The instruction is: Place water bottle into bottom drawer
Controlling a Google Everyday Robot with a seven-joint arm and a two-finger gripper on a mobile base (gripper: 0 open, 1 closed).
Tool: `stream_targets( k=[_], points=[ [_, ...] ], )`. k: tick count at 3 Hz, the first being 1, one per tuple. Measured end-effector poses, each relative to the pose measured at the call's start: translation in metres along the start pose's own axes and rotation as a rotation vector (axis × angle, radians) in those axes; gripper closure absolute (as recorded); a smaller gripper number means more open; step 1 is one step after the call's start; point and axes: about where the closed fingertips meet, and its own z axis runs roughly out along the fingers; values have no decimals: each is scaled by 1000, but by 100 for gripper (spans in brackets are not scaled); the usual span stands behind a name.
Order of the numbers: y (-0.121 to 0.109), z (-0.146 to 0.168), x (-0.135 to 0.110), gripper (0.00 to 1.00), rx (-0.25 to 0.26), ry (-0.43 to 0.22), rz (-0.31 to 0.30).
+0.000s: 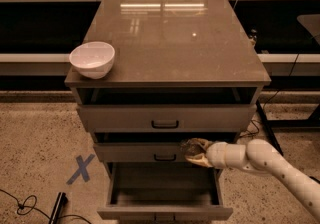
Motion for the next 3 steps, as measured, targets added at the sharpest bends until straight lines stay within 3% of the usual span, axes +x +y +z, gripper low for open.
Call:
stream_targets(
  k=[1,2,3],
  points=[
    [26,-43,-28,99,3,-205,-45],
    [48,-68,-39,100,-38,-296,-64],
    [68,-68,-28,100,-128,-274,-9]
  ],
)
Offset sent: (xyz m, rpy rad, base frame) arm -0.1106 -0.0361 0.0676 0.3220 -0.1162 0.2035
